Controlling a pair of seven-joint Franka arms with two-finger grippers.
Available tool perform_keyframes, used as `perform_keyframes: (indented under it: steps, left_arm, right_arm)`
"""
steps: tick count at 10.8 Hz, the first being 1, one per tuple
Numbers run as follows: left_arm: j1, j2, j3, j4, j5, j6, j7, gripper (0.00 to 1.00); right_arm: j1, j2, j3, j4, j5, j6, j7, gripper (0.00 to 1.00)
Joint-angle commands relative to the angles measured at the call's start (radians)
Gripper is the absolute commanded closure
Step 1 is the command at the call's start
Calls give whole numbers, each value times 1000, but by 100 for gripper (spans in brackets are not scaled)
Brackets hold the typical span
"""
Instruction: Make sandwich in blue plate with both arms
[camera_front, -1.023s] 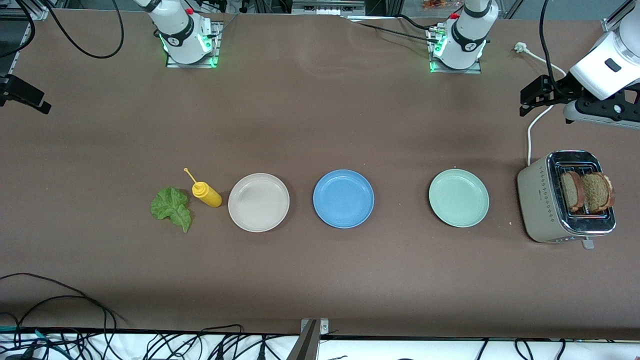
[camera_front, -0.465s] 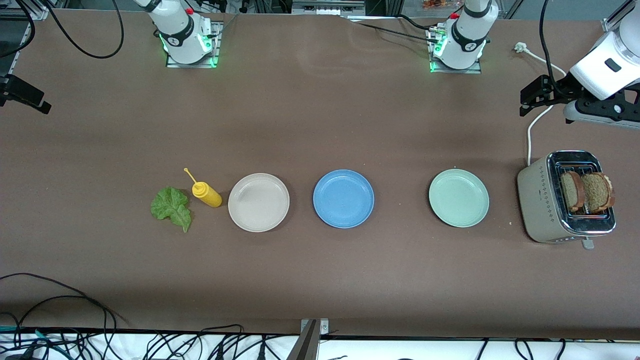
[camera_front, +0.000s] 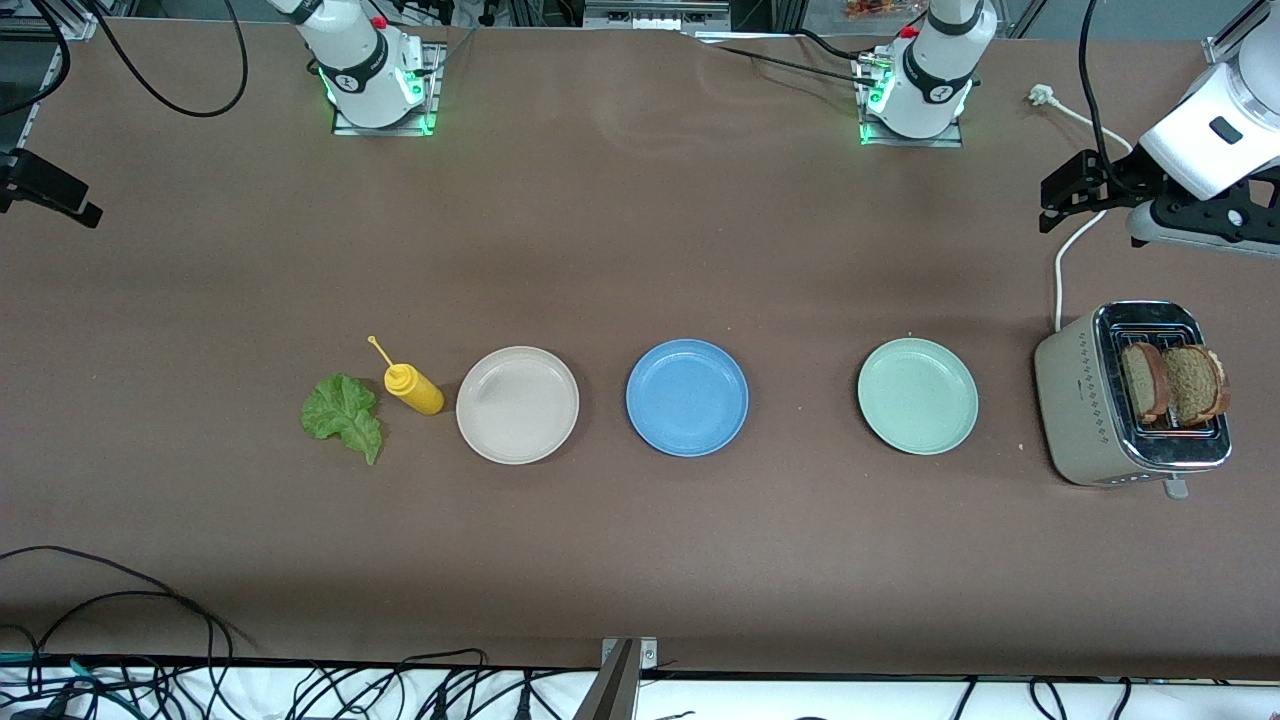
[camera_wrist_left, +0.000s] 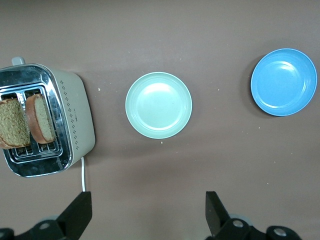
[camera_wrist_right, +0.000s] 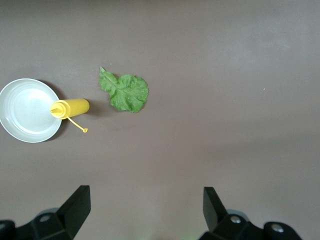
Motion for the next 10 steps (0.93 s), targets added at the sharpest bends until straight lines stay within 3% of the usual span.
perform_keyframes:
  steps: [1, 10]
  left_arm:
    - [4, 13, -5, 30, 9, -18, -6, 0]
    - [6, 13, -4, 22, 10, -25, 4, 0]
  right_arm:
    - [0, -3, 0, 18, -14, -22, -5, 0]
    - [-1, -3, 0, 18, -14, -23, -5, 0]
